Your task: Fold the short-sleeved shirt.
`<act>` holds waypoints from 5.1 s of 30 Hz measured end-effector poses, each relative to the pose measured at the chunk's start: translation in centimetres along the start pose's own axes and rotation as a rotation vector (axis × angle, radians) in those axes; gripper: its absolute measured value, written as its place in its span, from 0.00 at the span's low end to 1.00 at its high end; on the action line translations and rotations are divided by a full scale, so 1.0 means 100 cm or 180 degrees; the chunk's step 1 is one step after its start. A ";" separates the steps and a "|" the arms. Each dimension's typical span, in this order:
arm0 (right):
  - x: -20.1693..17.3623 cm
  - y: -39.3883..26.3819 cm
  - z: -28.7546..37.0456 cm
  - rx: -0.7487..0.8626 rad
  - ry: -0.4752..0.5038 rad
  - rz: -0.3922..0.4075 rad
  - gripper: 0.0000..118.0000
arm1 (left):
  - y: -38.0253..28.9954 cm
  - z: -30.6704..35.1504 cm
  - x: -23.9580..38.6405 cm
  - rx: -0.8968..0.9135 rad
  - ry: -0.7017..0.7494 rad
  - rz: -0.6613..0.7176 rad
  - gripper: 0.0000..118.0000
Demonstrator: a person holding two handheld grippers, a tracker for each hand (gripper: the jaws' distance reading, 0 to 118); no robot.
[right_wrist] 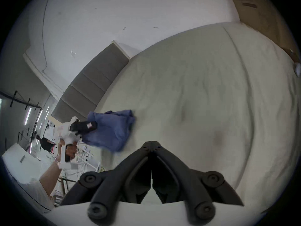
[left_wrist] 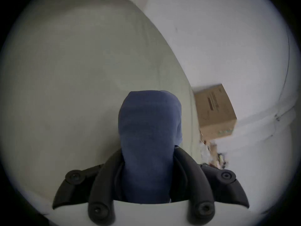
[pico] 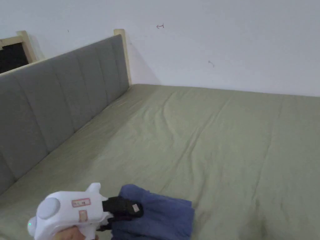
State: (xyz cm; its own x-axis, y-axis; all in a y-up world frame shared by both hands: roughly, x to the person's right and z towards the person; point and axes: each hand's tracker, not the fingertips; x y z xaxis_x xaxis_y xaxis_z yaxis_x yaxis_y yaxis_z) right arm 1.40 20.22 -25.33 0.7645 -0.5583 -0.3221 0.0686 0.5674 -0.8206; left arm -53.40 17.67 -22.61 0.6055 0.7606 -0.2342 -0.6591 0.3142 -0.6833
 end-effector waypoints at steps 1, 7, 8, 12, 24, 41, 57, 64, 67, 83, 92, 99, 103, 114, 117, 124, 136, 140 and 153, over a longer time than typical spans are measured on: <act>-0.005 0.001 -0.005 -0.0007 0.0016 0.0005 0.00 | 0.015 0.015 -0.009 0.0141 0.0147 0.0029 0.26; -0.022 0.005 -0.036 -0.0088 -0.0021 0.0157 0.00 | 0.045 0.046 -0.022 0.0744 0.1244 -0.0211 0.96; -0.023 0.004 -0.038 -0.0101 -0.0036 0.0174 0.00 | 0.040 0.052 -0.019 0.1009 0.1287 -0.0325 0.95; -0.023 0.004 -0.038 -0.0136 0.0011 0.0168 0.00 | 0.018 0.065 0.010 0.1132 0.1433 -0.0566 0.96; -0.008 -0.001 0.053 0.0380 -0.0596 0.0299 0.00 | -0.103 -0.011 0.167 0.0416 0.0965 -0.2249 0.01; 0.002 0.007 0.251 0.2243 -0.2239 0.1055 0.00 | -0.252 -0.035 0.377 0.1892 0.0351 -0.3064 0.01; -0.029 -0.003 0.252 0.2777 -0.2360 0.1428 0.00 | -0.262 -0.011 0.369 0.2524 0.0539 -0.3183 0.01; -0.032 -0.006 0.245 0.2730 -0.2331 0.1431 0.00 | -0.259 -0.013 0.364 0.2517 0.0553 -0.3188 0.01; -0.034 -0.007 0.241 0.2713 -0.2323 0.1442 0.00 | -0.258 -0.013 0.361 0.2511 0.0562 -0.3186 0.01; -0.045 -0.009 0.224 0.2639 -0.2187 0.1514 0.00 | -0.252 -0.009 0.348 0.2492 0.0642 -0.3094 0.01; -0.042 -0.010 0.229 0.2648 -0.2201 0.1494 0.00 | -0.254 -0.011 0.351 0.2473 0.0614 -0.3099 0.01; -0.039 -0.013 0.228 0.2627 -0.2207 0.1478 0.00 | -0.260 -0.015 0.351 0.2434 0.0618 -0.3166 0.01; -0.036 -0.014 0.226 0.2623 -0.2209 0.1436 0.00 | -0.260 -0.016 0.349 0.2432 0.0638 -0.3165 0.04; -0.036 -0.022 0.224 0.2719 -0.2134 0.1424 1.00 | -0.253 -0.015 0.338 0.2554 0.0665 -0.3087 1.00; -0.032 -0.015 0.226 0.2680 -0.2154 0.1397 1.00 | -0.251 -0.015 0.338 0.2534 0.0679 -0.3114 1.00; -0.032 -0.019 0.224 0.2670 -0.2164 0.1395 1.00 | -0.255 -0.015 0.335 0.2522 0.0668 -0.3068 1.00; -0.030 -0.021 0.224 0.2697 -0.2113 0.1318 1.00 | -0.262 -0.016 0.335 0.2464 0.0683 -0.3083 1.00; -0.029 -0.021 0.224 0.2696 -0.2099 0.1293 1.00 | -0.263 -0.015 0.335 0.2500 0.0648 -0.3087 1.00; -0.041 -0.006 0.225 0.2564 -0.2068 0.0809 1.00 | -0.263 -0.009 0.341 0.2465 0.0633 -0.3118 1.00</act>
State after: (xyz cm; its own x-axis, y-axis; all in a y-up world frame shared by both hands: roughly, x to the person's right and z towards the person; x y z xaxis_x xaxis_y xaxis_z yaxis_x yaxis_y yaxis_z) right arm 12.62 35.78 -12.89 0.9950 -0.0720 0.0689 0.0807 0.9877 -0.1337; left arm -15.01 34.78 -13.23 0.9984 -0.0558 -0.0061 0.0553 0.9966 -0.0615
